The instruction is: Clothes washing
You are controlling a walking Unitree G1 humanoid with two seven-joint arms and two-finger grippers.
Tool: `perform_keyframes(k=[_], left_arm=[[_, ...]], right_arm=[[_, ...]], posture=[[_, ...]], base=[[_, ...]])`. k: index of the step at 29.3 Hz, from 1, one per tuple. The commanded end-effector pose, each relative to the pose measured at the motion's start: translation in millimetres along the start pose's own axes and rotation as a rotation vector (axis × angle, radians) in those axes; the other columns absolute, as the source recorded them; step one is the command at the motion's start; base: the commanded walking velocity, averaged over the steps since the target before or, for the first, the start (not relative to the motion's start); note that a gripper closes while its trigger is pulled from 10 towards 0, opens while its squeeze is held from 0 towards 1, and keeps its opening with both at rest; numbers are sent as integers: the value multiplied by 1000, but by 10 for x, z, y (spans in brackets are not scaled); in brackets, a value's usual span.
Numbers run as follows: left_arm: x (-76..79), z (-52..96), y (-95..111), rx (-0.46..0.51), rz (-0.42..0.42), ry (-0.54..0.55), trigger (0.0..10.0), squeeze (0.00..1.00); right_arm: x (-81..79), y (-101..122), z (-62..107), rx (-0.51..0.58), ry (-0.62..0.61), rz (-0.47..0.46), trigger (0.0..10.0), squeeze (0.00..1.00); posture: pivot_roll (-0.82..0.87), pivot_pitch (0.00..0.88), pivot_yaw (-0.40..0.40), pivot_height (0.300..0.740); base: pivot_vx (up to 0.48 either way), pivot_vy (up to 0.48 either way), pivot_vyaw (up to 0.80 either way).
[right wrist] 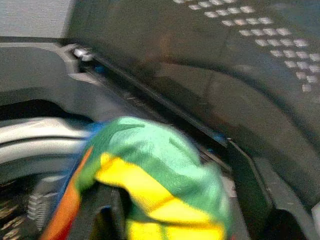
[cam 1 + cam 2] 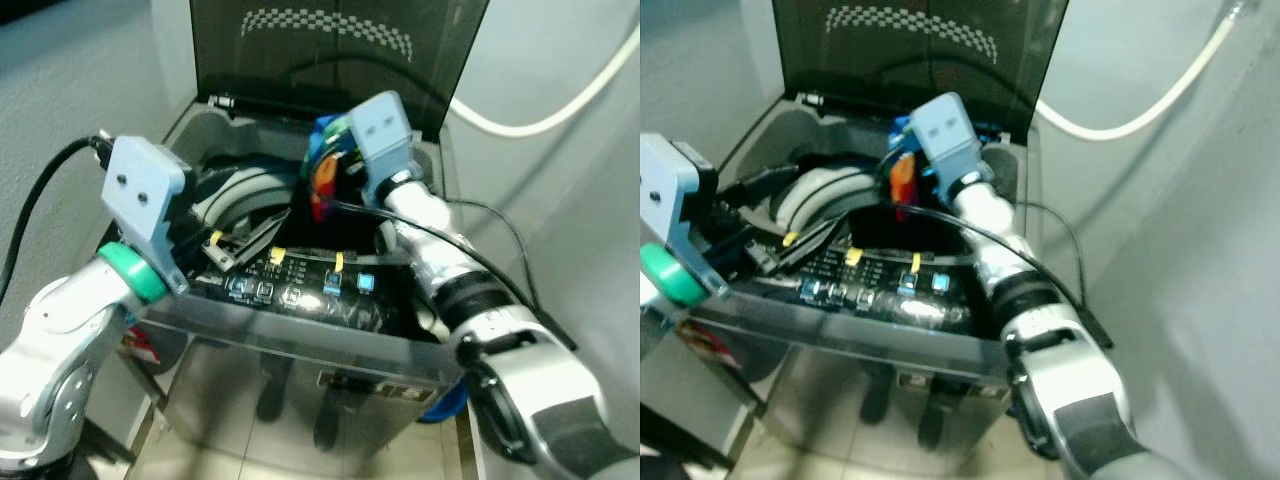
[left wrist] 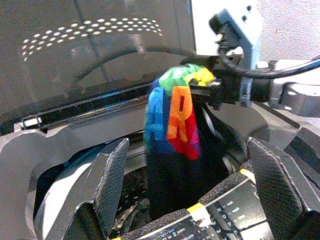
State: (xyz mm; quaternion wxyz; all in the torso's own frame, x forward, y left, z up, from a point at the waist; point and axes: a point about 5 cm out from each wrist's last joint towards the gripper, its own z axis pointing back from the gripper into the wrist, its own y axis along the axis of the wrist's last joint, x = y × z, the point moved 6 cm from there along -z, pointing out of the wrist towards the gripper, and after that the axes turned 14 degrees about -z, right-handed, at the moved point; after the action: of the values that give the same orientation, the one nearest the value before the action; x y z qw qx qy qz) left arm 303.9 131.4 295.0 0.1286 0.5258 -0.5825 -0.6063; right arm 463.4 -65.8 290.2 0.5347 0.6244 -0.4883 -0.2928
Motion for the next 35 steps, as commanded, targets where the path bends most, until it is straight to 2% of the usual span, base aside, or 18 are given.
perform_keyframes(k=[1, 4, 6, 7, 9, 10, 11, 15, 16, 17, 19, 22, 28, 29, 30, 32, 34, 35], left_arm=[[33, 5, -18, -11, 5, -6, 10000, 0], [41, -2, -33, -15, 9, -3, 10000, 0], [58, -21, -50, -22, 14, -5, 10000, 0], [59, -33, -47, -22, 14, -6, 10000, 0], [59, -33, -47, -22, 14, -6, 10000, 0], [58, -38, -39, -23, 14, -11, 10000, 0], [55, -37, -28, -22, 13, -14, 10000, 0], [50, -30, -19, -23, 13, -19, 10000, 0], [48, -26, -13, -24, 12, -22, 10000, 0], [48, -29, -6, -23, 12, -24, 10000, 0], [48, -29, -6, -23, 12, -24, 10000, 0], [55, -45, 11, -18, 10, -30, 10000, 0], [50, -54, 13, -18, 9, -33, 10000, 0], [48, -69, 15, -16, 8, -38, 10000, 0], [48, -69, 15, -16, 8, -38, 10000, 0], [50, -104, 27, -9, 6, -47, 10000, 0], [50, -104, 27, -9, 6, -47, 10000, 0], [45, -109, 30, -8, 4, -49, 10000, 0]], right_arm=[[-101, -97, 68, -47, 123, -10, 10000, 1000], [-158, -153, 112, -80, 193, 2, 10000, 1000], [-269, -234, 244, -123, 345, 69, 10000, 1000], [-306, -261, 331, -138, 419, 108, 10000, 518], [-306, -261, 331, -138, 419, 108, 10000, 518], [-321, -278, 430, -150, 489, 159, 10000, 0], [-295, -268, 518, -154, 537, 203, 10000, 0], [-222, -216, 577, -148, 555, 233, 10000, 0], [-149, -162, 612, -141, 558, 245, 10000, 0], [-51, -81, 630, -120, 535, 248, 10000, 0], [-51, -81, 630, -120, 535, 248, 10000, 0], [151, 112, 684, -57, 471, 205, 10000, 0], [213, 131, 755, -61, 465, 208, 10000, 0], [212, 102, 834, -91, 497, 257, 10000, 0], [212, 102, 834, -91, 497, 257, 10000, 0], [216, 34, 966, -175, 595, 401, 10000, 0], [216, 34, 966, -175, 595, 401, 10000, 0], [210, -22, 1053, -225, 661, 462, 10000, 0]], posture=[[173, 62, -13, 740], [173, 62, -13, 740], [155, 64, -2, 740], [156, 65, 1, 740], [156, 65, 1, 740], [158, 66, 3, 740], [156, 68, 7, 740], [158, 70, 10, 740], [158, 70, 10, 740], [161, 70, 16, 740], [161, 70, 16, 740], [166, 69, 25, 740], [162, 67, 34, 740], [153, 62, 42, 740], [153, 62, 42, 740], [154, 54, 45, 740], [154, 54, 45, 740], [154, 50, 43, 740]], base=[[0, 0, 0], [0, 0, 0], [0, 0, 0], [0, 0, 0], [0, 0, 0], [0, 0, 0], [0, 0, 0], [0, 0, 0], [0, 0, 0], [0, 0, 0], [0, 0, 0], [0, 0, 0], [0, 0, 0], [0, 0, 0], [0, 0, 0], [0, 0, 0], [0, 0, 0], [0, 0, 0]])
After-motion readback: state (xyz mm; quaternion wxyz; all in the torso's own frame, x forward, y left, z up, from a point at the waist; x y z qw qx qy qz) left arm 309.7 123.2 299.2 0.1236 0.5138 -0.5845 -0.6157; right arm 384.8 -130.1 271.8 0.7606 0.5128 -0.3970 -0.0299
